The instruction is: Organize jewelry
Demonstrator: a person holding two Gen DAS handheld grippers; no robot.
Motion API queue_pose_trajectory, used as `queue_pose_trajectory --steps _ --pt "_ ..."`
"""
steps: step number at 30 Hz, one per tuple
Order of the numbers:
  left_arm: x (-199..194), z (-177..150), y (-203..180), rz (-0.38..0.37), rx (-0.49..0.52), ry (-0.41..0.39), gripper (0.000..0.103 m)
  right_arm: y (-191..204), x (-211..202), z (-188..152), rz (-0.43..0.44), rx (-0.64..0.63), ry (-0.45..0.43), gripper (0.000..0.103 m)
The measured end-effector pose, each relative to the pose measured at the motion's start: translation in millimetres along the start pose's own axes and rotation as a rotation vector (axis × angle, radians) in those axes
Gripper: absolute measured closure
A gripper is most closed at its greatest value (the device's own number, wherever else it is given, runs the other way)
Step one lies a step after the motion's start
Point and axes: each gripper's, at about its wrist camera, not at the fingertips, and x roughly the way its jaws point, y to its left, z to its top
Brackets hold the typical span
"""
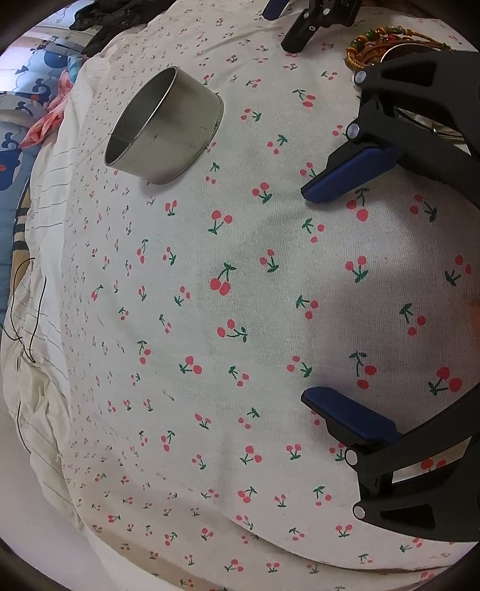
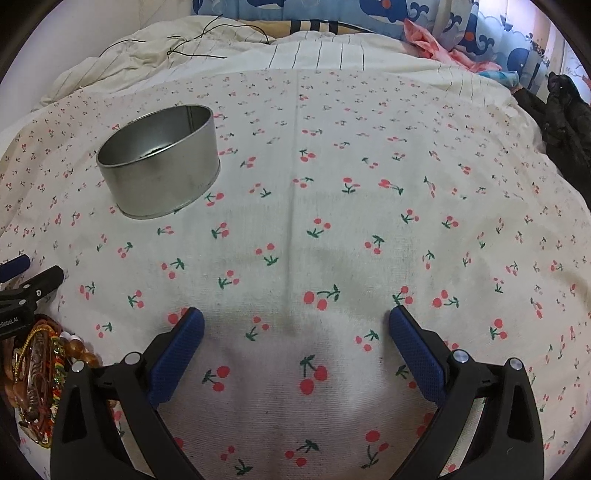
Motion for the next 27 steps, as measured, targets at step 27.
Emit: queue_pose_trajectory --steps 27 --pt "-67.7 -8.1 -17.6 0.053 0.046 -0.132 0.007 10.7 -68.6 -27.9 0.026 -0.005 -0.212 0.007"
